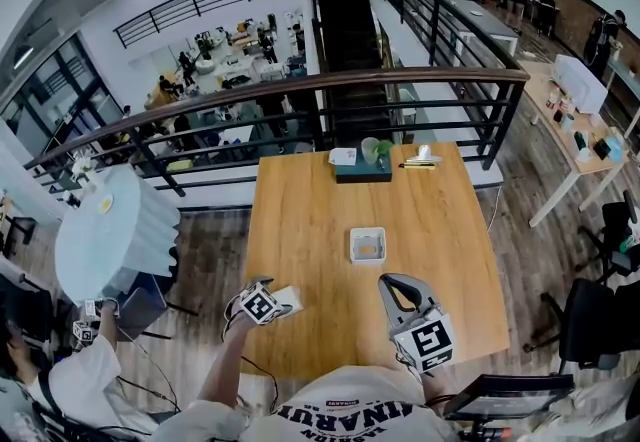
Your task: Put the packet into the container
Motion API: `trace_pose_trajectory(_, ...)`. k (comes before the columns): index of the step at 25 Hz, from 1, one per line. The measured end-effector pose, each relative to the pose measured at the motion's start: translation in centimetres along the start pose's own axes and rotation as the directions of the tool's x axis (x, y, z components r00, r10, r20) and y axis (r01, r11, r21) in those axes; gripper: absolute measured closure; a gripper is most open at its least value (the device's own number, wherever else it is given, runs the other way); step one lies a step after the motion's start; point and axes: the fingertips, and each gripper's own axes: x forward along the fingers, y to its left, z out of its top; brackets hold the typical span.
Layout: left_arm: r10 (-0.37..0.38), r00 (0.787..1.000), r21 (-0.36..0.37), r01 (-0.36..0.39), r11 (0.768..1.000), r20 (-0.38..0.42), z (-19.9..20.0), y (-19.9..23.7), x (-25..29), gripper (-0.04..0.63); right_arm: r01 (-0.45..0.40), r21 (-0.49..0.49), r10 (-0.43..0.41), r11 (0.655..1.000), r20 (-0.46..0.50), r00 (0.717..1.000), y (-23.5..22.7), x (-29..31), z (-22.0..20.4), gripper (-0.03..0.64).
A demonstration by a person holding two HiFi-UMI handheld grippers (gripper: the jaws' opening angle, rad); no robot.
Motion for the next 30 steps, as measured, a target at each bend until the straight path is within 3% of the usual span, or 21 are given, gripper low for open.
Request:
trace_pose_trajectory(3, -0.002, 1.0, 0.0, 0.002, 1.0, -0.026, -1.0, 0.3, 1.7, 0.184, 0.0, 0.0, 0.0, 1.0, -0.028, 1.0, 0.1, -0.1, -0.3, 0.607)
trace_pose_trajectory(9, -0.017, 0.995, 0.089, 0.026, 0.996, -0.1, -2.2, 0.5, 5.4, 0.184, 0.009, -0.003, -0.009, 1.0, -0.024, 1.0, 0.1, -0.1, -0.7, 0.607)
trace_pose_trajectory(16, -0.04, 0.972, 0.144, 0.075, 0.987, -0.233, -5.4, 0.8, 9.2, 0.184, 0.033, -0.013, -0.034, 0.999, -0.04, 0.999, 0.2, -0.2, -1.0, 0.607)
trace_pose_trajectory(21, -0.061, 0.96, 0.122, 0.097, 0.988, -0.273, -6.8, 0.6, 11.2, 0.184, 0.049, -0.009, -0.05, 0.999, -0.048, 0.998, -0.5, -0.5, -1.5, 0.607)
trace_pose_trajectory(30, -0.053, 0.959, 0.158, 0.1, 0.982, -0.278, -7.8, 0.6, 14.0, 0.184, 0.065, -0.005, -0.065, 0.998, -0.077, 0.995, -0.8, -0.1, -3.0, 0.607)
